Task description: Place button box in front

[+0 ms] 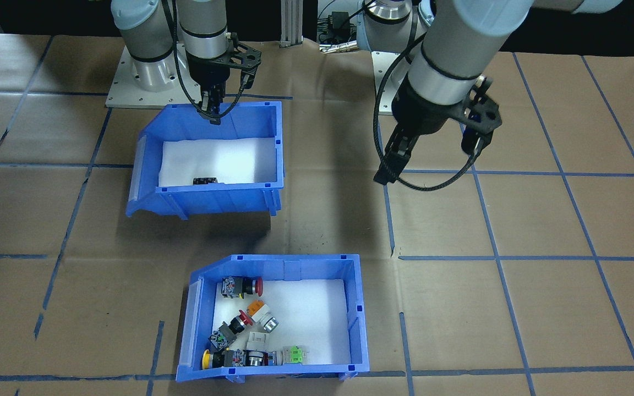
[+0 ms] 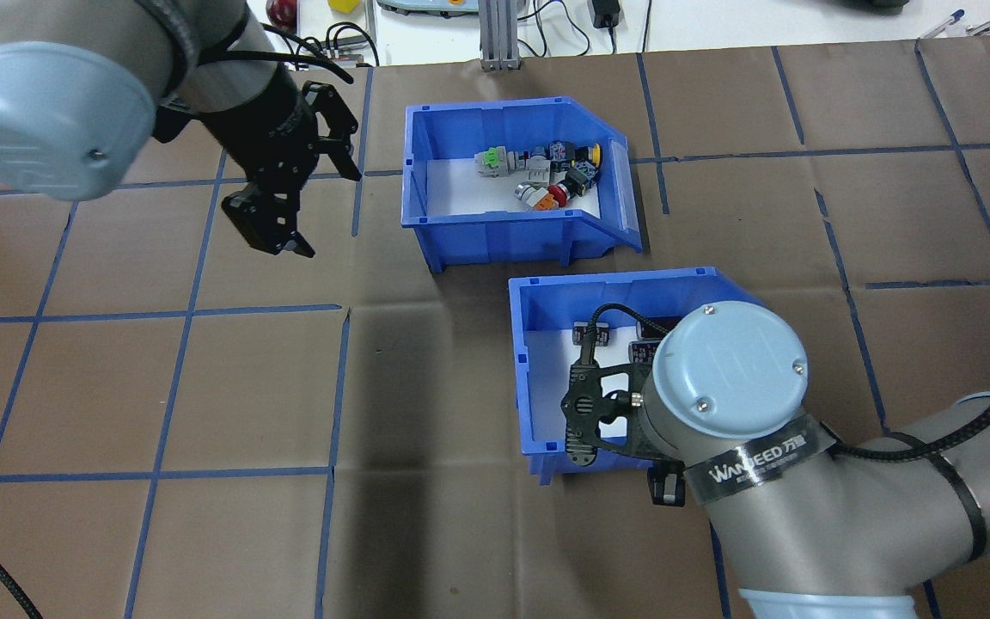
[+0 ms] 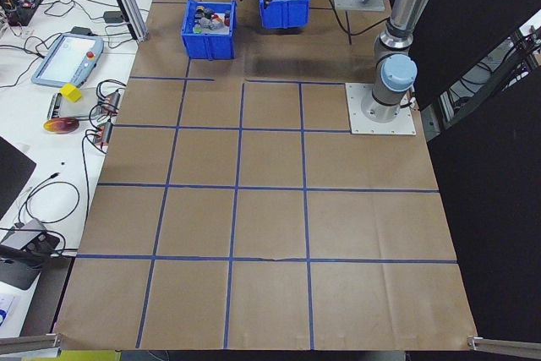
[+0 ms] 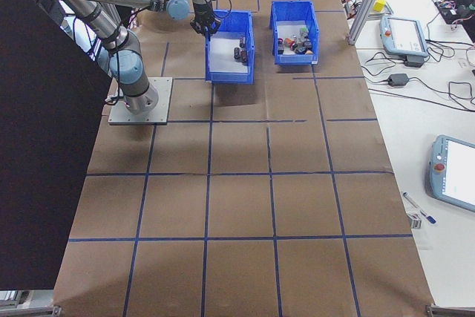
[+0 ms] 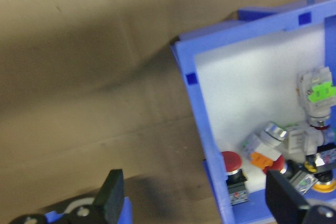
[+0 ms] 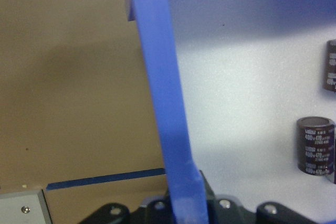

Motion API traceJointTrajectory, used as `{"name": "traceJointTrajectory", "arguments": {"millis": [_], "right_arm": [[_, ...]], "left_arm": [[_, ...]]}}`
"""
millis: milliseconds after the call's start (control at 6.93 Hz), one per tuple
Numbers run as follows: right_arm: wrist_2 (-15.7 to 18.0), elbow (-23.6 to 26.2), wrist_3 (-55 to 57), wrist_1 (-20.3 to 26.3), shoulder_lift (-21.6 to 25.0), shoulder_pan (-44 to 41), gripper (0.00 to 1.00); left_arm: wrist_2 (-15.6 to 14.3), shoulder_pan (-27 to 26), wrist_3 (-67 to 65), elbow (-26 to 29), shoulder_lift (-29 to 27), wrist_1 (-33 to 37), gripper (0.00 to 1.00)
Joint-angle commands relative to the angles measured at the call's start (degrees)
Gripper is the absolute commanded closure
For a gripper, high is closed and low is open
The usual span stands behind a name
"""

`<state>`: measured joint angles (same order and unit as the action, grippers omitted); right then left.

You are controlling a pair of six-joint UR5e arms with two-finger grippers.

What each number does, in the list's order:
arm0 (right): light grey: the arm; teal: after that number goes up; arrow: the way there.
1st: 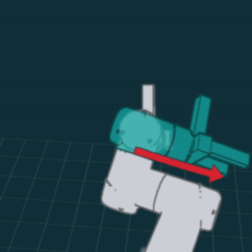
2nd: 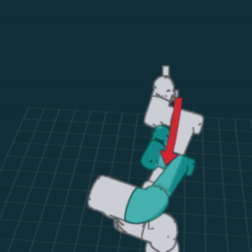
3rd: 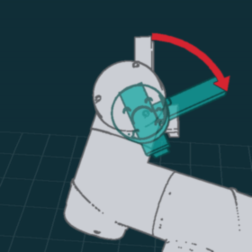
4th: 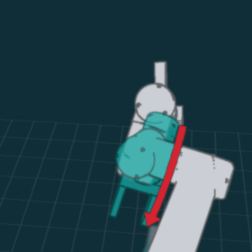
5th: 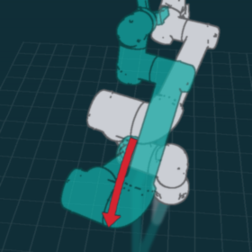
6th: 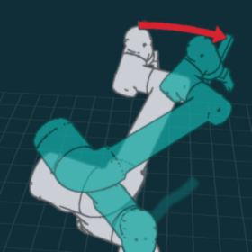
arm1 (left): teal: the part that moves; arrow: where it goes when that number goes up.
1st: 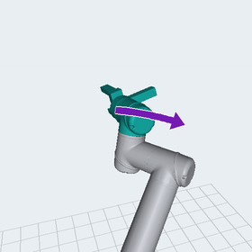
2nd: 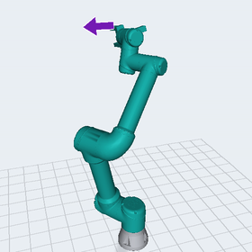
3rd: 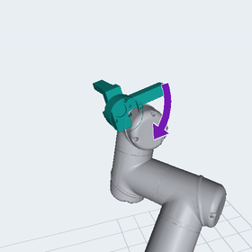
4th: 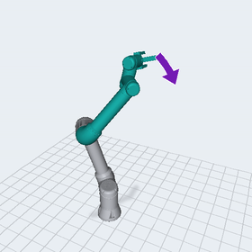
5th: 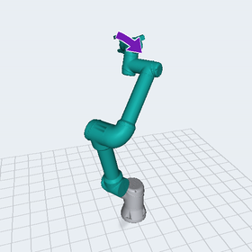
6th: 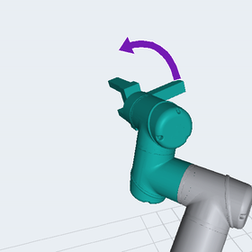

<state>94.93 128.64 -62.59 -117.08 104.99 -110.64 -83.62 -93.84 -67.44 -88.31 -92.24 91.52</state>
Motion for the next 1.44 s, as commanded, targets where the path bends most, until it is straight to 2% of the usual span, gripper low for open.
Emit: {"name": "traceJointTrajectory", "arguments": {"millis": [0, 144, 288, 433, 865, 1010, 1154, 1298], "right_arm": [[0.78, -0.32, 5.79, -7.68, -6.52, -7.28, 0.92], [2.35, -0.50, 6.77, -9.63, -8.47, -9.40, 0.92], [2.62, -0.50, 8.26, -10.26, -9.01, -10.12, 0.92], [2.63, -0.50, 8.80, -10.18, -9.10, -10.21, 0.92], [2.10, -0.50, 12.49, -10.09, -9.11, -10.30, 0.92], [2.01, -0.50, 13.80, -10.01, -9.11, -10.30, 0.88], [1.92, -0.50, 14.07, -10.01, -9.11, -10.21, 0.54], [1.84, -0.50, 14.08, -9.74, -8.93, -10.21, 0.01]], "left_arm": [[-3.36, 1.90, 23.32, 0.15, 5.83, 6.04, 0.01], [-6.44, 1.82, 39.76, 0.94, 6.36, 5.95, 0.01], [-6.47, 2.08, 57.24, 1.30, 6.63, 5.26, 0.01], [-6.47, 2.78, 64.46, 1.65, 5.76, 3.34, 0.01], [-6.73, 4.19, 74.25, -0.28, 4.80, 1.83, 0.01], [-6.64, 4.19, 74.46, -0.46, 3.74, 1.74, 0.01], [-6.64, 4.19, 74.47, -0.63, 2.25, 1.65, 0.01], [-6.64, 4.19, 74.38, -0.63, 1.89, 1.65, 0.01]]}}
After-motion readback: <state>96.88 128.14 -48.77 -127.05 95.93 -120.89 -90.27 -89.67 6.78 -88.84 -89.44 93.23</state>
